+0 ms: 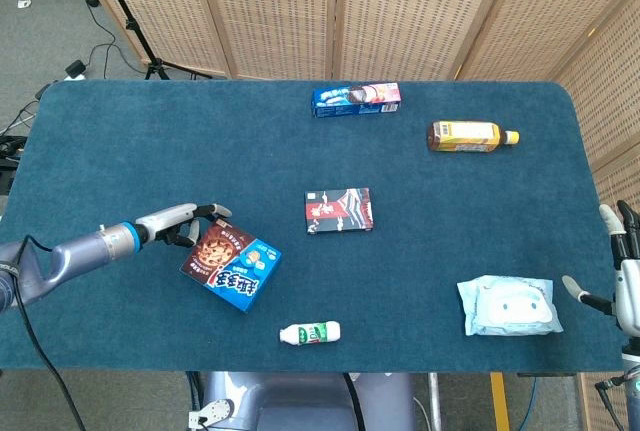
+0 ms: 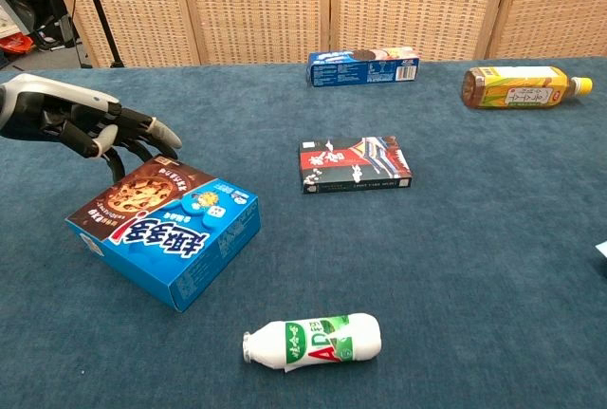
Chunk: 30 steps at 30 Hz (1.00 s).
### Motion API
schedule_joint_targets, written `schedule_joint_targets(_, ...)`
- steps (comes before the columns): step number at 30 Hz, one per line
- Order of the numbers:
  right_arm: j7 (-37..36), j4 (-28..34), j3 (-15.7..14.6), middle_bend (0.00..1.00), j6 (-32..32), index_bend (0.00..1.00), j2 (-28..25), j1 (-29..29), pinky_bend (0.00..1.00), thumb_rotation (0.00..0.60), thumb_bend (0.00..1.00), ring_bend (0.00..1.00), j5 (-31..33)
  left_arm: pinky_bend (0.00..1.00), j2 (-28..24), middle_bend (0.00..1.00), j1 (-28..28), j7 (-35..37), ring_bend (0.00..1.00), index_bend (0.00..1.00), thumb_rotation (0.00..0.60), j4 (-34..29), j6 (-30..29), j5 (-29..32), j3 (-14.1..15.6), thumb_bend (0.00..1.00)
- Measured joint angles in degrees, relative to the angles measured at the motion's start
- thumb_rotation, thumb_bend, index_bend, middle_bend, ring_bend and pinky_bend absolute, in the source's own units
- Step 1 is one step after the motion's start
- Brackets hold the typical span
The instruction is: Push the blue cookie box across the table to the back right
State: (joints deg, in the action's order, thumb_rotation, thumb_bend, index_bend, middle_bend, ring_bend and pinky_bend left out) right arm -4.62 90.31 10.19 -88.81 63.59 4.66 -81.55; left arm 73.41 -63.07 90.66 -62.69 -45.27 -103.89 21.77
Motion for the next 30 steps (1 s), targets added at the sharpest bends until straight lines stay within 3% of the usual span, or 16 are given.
schedule_joint_targets(9, -0.29, 0.11, 0.03, 0.0, -0.15, 0.0, -0.18, -0.11, 0.0, 0.6, 0.0, 0.0, 0.02, 0.38, 1.55, 0.17, -0.91, -2.92, 0.16, 0.16, 0.6, -3.23, 1.21, 2.79, -3.03, 1.0)
schedule_joint_targets(19, -0.48, 0.11, 0.03, 0.0, -0.2, 0.0, -0.28, -0.19, 0.0, 0.6, 0.0, 0.0, 0.07, 0.37, 0.25, 0.15, 0.05, -6.56, 0.14, 0.16, 0.6, -4.83, 0.73, 5.16, -4.21, 1.0)
schedule_joint_targets(23, -0.41, 0.17, 0.01, 0.0, -0.12, 0.0, -0.25, -0.14, 0.0, 0.6, 0.0, 0.0, 0.02, 0.25, -0.68, 0.02, 1.22, -9.02, 0.01, 0.08, 0.6, -4.77, 0.22, 6.79, -4.94, 1.0)
schedule_joint_targets(26, -0.32, 0.25, -0.02, 0.0, -0.23, 0.0, -0.27, -0.17, 0.0, 0.6, 0.0, 0.0, -0.09, 0.23, -2.02, 0.0, 2.56, -10.69, 0.0, 0.01, 0.6, -5.1, -0.53, 8.13, -5.5, 1.0)
schedule_joint_targets(30, -0.21, 0.37, -0.1, 0.0, -0.39, 0.0, -0.26, -0.21, 0.0, 0.6, 0.0, 0.0, -0.31, 0.23, -3.73, 0.0, 4.12, -11.99, 0.0, 0.0, 0.6, -6.25, -2.96, 8.16, -5.56, 1.0)
